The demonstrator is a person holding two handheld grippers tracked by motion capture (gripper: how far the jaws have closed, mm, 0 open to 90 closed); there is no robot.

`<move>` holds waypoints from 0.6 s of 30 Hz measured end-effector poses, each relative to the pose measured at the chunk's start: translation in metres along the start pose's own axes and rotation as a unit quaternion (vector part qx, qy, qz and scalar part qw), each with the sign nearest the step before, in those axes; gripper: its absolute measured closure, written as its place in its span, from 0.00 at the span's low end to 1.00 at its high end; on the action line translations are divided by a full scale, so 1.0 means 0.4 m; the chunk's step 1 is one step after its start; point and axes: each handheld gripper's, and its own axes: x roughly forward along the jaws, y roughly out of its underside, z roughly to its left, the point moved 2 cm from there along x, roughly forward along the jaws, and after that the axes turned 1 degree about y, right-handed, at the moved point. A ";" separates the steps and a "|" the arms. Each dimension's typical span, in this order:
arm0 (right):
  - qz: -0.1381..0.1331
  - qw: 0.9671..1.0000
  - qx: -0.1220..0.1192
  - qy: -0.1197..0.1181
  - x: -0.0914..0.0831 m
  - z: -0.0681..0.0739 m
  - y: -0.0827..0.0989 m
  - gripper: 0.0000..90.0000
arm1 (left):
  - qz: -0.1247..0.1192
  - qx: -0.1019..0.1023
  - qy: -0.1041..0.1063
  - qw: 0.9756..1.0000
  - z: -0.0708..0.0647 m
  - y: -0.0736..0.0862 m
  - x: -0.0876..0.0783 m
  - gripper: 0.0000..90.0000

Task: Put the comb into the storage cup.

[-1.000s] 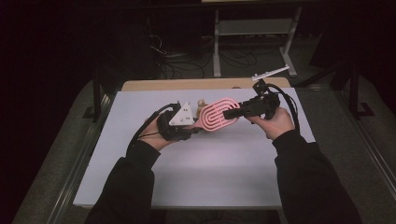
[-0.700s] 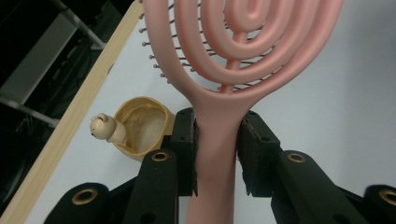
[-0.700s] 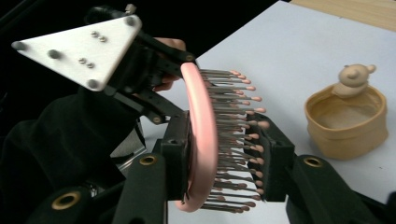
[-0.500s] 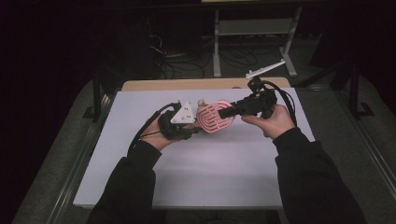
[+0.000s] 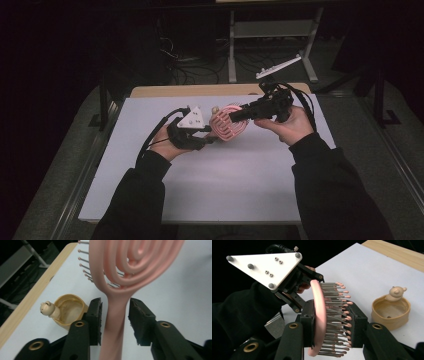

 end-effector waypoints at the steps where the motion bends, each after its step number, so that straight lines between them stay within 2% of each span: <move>1: -0.002 1.000 0.001 -0.001 -0.002 0.002 -0.002 0.70 | 0.002 0.002 0.002 1.000 0.001 0.001 -0.002 0.67; 6: 0.005 1.000 -0.001 0.008 -0.015 0.009 -0.018 0.70 | -0.003 -0.008 0.011 1.000 0.004 0.005 -0.013 0.59; 9: 0.009 1.000 -0.011 0.009 -0.026 0.016 -0.028 0.70 | -0.008 -0.013 0.011 1.000 0.007 0.009 -0.023 0.53; 13: 0.015 0.999 -0.019 0.024 -0.036 0.026 -0.040 0.70 | -0.025 -0.021 0.012 0.999 0.016 0.013 -0.042 0.48; 18: 0.015 0.999 -0.021 0.033 -0.045 0.029 -0.054 0.70 | -0.048 -0.032 0.009 0.998 0.027 0.018 -0.070 0.38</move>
